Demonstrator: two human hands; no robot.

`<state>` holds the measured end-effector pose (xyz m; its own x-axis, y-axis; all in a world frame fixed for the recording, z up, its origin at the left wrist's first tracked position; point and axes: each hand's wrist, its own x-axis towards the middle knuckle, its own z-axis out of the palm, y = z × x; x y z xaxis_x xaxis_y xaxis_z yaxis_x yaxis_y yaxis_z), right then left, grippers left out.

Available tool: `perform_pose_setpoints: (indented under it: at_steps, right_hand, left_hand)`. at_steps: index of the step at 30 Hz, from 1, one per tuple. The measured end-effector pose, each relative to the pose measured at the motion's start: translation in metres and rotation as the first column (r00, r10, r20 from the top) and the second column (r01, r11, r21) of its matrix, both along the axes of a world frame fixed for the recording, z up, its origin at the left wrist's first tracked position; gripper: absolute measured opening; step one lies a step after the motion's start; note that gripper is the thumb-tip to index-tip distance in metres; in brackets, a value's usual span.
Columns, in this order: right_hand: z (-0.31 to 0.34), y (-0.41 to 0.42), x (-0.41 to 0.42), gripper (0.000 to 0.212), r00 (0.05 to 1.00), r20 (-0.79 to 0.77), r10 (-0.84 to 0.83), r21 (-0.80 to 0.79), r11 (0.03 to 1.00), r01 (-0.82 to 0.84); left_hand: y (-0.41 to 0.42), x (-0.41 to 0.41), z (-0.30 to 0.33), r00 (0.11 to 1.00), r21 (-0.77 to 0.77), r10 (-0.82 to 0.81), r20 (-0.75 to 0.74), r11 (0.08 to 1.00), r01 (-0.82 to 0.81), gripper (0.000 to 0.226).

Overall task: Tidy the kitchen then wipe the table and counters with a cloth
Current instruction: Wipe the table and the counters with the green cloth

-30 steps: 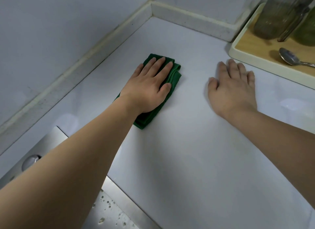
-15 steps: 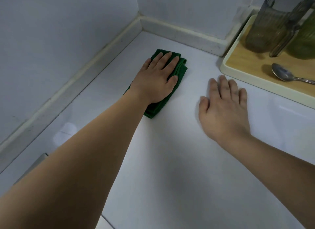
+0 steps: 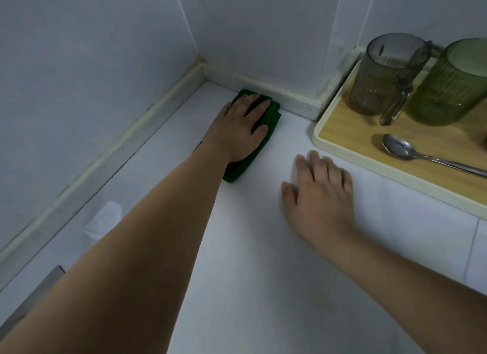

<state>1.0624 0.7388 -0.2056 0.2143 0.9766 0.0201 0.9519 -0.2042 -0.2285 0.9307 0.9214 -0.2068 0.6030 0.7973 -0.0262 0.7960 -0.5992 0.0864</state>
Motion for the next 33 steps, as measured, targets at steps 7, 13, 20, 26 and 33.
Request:
perform_pose_setpoints:
  at_steps: [7, 13, 20, 26, 33]
  right_hand:
    - [-0.012, 0.002, 0.044, 0.047, 0.974, 0.129, 0.185, 0.146, 0.968, -0.203]
    - [-0.015, 0.004, 0.045, 0.053, 0.986, 0.046, 0.161, 0.168, 0.972, -0.166]
    - [-0.013, 0.003, 0.045, 0.050, 0.985, 0.059, 0.161, 0.170, 0.971, -0.169]
    - [-0.014, 0.003, 0.046, 0.050, 0.985, 0.047, 0.165, 0.189, 0.967, -0.171]
    - [-0.015, 0.003, 0.046, 0.047, 0.981, 0.055, 0.185, 0.173, 0.966, -0.192]
  left_hand:
    - [0.000, 0.001, -0.001, 1.000, 0.008, 0.017, -0.020, 1.000, -0.017, 0.058]
    - [-0.008, 0.010, -0.002, 0.999, 0.004, 0.043, -0.028, 0.999, -0.043, 0.057]
    - [-0.030, 0.029, 0.000, 0.999, -0.003, -0.012, -0.031, 1.000, 0.012, 0.056]
    - [-0.043, 0.023, 0.001, 0.999, -0.009, -0.019, -0.041, 1.000, 0.018, 0.055]
    - [-0.090, -0.013, 0.003, 0.998, -0.029, -0.037, -0.050, 0.999, 0.036, 0.056]
